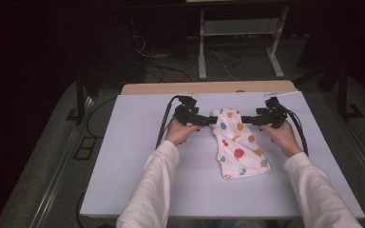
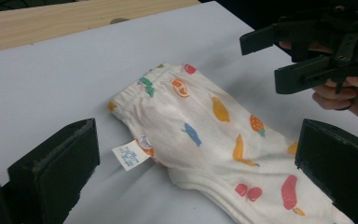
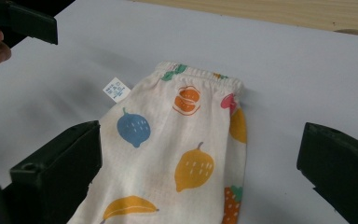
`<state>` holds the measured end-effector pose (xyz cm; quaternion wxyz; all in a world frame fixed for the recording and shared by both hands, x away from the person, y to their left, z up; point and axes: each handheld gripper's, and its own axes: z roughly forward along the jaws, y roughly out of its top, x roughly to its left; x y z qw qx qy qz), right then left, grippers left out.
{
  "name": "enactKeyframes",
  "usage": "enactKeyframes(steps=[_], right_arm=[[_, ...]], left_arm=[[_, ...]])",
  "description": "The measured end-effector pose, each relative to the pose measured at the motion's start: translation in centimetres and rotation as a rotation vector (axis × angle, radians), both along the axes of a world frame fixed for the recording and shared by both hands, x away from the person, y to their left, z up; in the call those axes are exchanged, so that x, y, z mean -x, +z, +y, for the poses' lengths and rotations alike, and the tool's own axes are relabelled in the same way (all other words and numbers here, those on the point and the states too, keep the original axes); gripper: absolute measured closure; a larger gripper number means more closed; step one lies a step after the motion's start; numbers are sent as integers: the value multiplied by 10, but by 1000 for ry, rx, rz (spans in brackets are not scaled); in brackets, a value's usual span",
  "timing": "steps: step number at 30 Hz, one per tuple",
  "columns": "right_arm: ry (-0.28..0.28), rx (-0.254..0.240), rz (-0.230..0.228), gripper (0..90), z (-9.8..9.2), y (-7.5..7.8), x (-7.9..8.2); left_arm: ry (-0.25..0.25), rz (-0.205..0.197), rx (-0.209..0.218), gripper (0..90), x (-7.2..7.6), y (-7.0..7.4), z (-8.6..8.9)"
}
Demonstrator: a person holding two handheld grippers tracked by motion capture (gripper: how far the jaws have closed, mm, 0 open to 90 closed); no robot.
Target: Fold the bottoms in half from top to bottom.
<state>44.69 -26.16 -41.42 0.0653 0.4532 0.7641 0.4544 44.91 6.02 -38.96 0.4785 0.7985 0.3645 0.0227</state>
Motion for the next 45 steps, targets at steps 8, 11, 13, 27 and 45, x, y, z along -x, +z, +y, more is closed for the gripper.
enactKeyframes(steps=[8,11,13,27,45], right_arm=[[-8,-9,13,0,-3,1,-6],[-6,-5,26,0,-3,0,-9],[-5,-4,32,0,-2,-1,-12],[-31,32,70,0,1,0,-33],[-37,35,119,107,3,-16,-45]], left_arm=[[20,42,11,0,-14,-3,8],[15,48,10,0,-19,-4,7],[17,47,11,0,-22,-4,6],[31,61,-1,0,-38,-22,-9],[33,157,-43,168,-47,-54,-22]])
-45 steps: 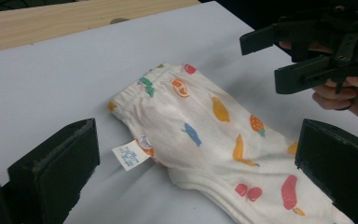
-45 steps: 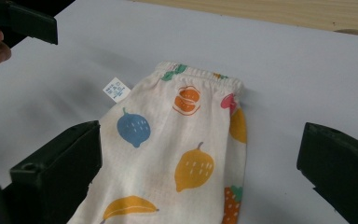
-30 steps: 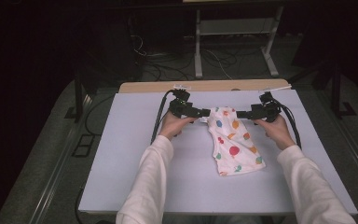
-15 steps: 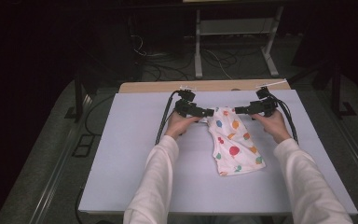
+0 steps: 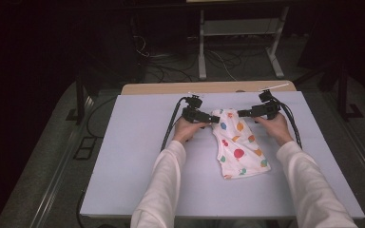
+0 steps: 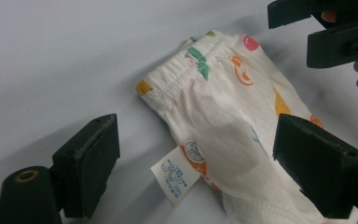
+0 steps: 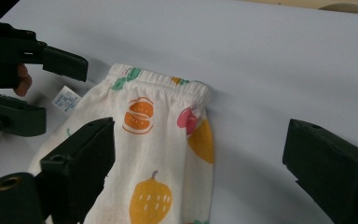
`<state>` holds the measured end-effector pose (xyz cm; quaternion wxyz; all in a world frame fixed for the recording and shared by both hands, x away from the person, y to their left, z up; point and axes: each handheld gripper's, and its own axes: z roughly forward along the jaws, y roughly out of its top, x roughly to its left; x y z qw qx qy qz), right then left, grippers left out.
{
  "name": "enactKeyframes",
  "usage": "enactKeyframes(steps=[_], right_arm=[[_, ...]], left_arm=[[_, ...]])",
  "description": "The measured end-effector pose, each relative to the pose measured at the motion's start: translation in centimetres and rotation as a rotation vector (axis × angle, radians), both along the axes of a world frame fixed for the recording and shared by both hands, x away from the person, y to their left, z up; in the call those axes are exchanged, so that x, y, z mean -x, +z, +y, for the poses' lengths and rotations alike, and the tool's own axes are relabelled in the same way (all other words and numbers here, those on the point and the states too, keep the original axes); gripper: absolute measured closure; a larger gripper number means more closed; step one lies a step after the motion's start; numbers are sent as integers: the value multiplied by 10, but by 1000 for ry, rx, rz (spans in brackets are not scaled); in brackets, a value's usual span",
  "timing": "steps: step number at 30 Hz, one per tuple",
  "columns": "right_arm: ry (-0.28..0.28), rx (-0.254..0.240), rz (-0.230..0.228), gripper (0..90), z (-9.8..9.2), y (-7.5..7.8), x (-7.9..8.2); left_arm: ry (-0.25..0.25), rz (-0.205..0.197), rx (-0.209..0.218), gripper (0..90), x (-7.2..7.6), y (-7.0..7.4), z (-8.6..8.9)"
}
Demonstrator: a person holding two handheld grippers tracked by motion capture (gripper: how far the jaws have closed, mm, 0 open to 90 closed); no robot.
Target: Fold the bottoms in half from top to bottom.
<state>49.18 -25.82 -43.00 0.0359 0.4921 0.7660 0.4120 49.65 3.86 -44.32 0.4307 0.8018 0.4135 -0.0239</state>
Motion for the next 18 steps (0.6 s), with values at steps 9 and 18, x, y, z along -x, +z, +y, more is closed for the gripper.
enactKeyframes(steps=[9,18], right_arm=[[24,-31,9,247,2,-5,0],[9,7,24,381,6,-12,-4]], left_arm=[[0,-4,26,393,-2,-9,-7],[25,1,24,589,-3,-13,-7]])
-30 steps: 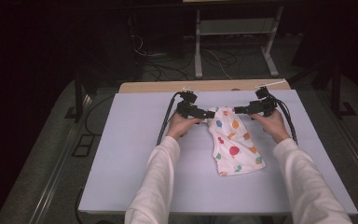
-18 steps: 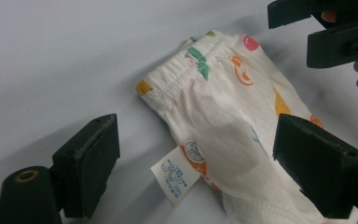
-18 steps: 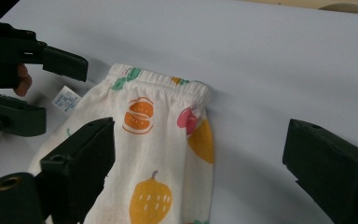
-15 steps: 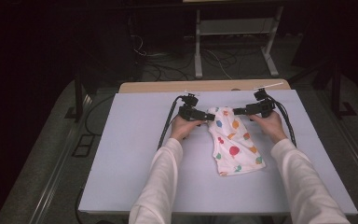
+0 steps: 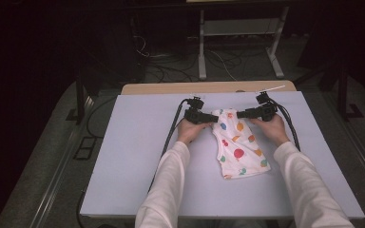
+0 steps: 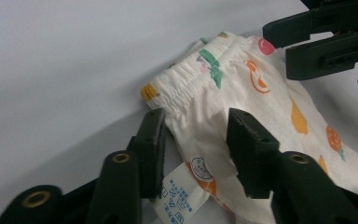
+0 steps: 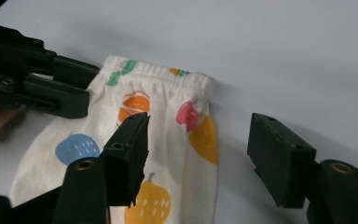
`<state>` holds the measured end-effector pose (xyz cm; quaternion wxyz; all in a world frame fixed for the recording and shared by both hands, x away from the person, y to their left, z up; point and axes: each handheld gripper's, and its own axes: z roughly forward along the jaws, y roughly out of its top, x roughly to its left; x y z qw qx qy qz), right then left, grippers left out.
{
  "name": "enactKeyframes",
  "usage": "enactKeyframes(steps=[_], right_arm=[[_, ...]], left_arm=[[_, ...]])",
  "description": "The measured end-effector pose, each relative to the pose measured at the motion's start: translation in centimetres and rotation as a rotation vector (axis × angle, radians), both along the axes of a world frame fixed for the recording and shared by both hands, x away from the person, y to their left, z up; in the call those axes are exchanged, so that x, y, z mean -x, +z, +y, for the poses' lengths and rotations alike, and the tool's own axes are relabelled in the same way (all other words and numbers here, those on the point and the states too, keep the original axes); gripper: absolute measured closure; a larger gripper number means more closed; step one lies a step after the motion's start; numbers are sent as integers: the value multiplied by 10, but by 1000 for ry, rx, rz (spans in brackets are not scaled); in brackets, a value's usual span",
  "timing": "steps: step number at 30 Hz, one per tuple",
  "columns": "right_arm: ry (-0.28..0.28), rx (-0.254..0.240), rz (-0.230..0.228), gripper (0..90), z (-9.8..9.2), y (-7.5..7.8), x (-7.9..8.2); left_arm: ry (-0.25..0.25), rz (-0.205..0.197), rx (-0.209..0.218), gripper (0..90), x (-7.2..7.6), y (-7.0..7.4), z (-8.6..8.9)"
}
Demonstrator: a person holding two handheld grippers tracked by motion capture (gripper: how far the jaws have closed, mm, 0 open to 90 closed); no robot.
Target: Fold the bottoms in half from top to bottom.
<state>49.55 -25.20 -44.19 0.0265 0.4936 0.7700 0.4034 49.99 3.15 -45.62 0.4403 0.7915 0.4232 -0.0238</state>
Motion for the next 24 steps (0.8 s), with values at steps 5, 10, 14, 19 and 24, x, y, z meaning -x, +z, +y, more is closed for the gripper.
enactKeyframes(steps=[5,10,14,19,24], right_arm=[[-11,10,7,421,3,-5,0],[-10,27,-2,488,8,-7,0],[-27,56,-11,518,12,-9,-2],[-17,67,-26,568,14,-11,-1],[-11,55,-19,697,17,-13,1]], left_arm=[[-1,10,-13,642,0,-2,0],[-3,20,-12,706,-1,-2,0],[-3,21,-10,756,-1,-3,0],[0,21,-24,823,-2,-2,-2],[-15,21,-18,859,-2,-3,0]])
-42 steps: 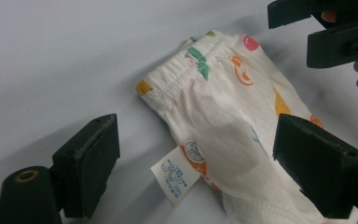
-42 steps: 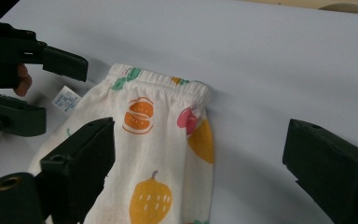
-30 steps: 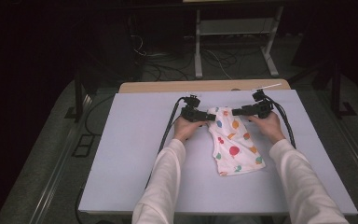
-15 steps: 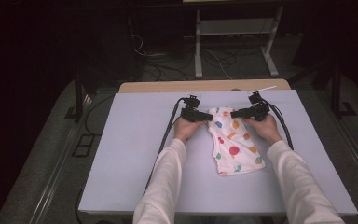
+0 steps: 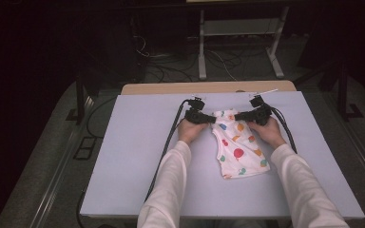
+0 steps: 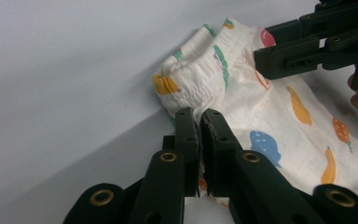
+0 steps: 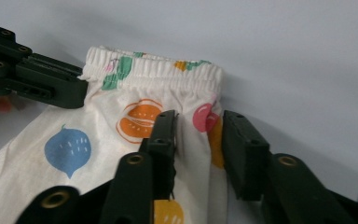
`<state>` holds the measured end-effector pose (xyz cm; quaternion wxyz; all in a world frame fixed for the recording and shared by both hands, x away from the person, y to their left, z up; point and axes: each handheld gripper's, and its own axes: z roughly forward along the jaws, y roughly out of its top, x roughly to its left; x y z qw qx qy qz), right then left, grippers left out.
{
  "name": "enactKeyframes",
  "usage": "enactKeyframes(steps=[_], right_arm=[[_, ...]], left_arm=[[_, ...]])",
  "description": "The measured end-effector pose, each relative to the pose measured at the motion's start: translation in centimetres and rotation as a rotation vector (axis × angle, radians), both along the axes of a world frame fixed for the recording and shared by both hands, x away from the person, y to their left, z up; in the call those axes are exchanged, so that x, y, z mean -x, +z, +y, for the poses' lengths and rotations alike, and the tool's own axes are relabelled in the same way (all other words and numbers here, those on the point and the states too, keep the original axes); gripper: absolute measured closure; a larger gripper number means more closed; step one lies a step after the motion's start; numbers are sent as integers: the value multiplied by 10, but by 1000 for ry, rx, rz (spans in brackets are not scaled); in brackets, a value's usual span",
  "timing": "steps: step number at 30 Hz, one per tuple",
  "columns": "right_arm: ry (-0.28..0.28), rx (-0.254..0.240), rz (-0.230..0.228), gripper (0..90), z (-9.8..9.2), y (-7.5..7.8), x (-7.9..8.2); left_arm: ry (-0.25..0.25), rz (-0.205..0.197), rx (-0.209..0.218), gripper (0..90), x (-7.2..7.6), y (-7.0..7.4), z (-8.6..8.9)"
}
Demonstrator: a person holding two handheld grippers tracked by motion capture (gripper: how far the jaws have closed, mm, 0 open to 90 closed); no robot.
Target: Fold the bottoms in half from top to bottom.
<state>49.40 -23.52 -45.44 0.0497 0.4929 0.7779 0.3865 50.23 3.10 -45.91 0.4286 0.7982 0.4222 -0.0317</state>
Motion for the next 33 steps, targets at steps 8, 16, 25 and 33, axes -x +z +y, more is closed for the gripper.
enactKeyframes(steps=[8,16,25,33], right_arm=[[-7,38,39,868,8,3,2],[-8,-4,6,870,-3,10,13],[-29,-108,-61,869,-18,15,30],[-15,-164,-96,869,-25,24,34]], left_arm=[[-20,-15,-15,882,3,3,-1],[-45,-33,6,890,9,11,-3],[-64,-89,33,891,22,29,-6],[-77,-105,72,892,32,38,-6]])
